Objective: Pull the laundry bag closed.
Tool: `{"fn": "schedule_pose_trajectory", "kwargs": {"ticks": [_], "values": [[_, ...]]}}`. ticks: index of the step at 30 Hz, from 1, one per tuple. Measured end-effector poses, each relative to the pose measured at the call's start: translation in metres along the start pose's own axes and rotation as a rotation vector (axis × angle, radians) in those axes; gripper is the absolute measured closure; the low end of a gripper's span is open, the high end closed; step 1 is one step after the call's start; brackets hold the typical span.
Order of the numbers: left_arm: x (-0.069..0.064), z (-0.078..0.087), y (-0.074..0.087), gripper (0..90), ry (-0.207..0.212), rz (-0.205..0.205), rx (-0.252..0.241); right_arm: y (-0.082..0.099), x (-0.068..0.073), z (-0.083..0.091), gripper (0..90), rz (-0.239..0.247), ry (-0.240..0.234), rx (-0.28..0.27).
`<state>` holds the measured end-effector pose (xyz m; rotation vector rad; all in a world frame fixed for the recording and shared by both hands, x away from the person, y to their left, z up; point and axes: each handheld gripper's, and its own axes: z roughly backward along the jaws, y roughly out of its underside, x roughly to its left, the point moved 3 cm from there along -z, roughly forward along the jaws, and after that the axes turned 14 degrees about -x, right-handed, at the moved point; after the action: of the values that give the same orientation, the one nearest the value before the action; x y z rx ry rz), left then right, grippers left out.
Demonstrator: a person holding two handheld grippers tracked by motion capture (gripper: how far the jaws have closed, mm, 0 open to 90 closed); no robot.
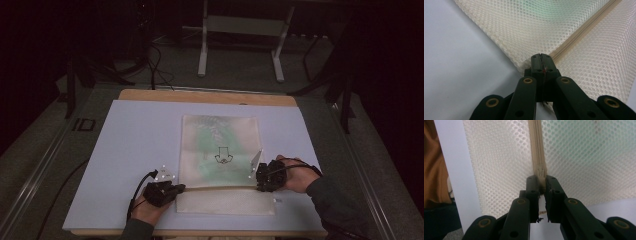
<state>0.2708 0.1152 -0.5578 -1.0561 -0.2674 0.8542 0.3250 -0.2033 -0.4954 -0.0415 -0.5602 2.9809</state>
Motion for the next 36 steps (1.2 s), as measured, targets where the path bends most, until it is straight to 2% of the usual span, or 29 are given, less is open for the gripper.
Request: {"fn": "schedule_pose_trajectory", "kwargs": {"ticks": [7, 21, 26, 36], "values": [[0.000, 0.000, 0.000, 89.5, 0.002, 0.002, 0.000, 0.006, -0.001, 0.002, 82.4, -0.005, 0.002, 0.002], [0.000, 0.000, 0.000, 89.5, 0.002, 0.001, 0.000, 0.024, -0.001, 0.005, 82.4, -0.050, 0.011, 0.017], [0.000, 0.000, 0.000, 89.5, 0.001, 0.001, -0.001, 0.032, -0.002, 0.006, 82.4, -0.069, 0.007, 0.002], [0.000, 0.000, 0.000, 89.5, 0.000, -0.001, -0.001, 0.034, -0.002, 0.004, 82.3, -0.074, 0.004, -0.008]]}}
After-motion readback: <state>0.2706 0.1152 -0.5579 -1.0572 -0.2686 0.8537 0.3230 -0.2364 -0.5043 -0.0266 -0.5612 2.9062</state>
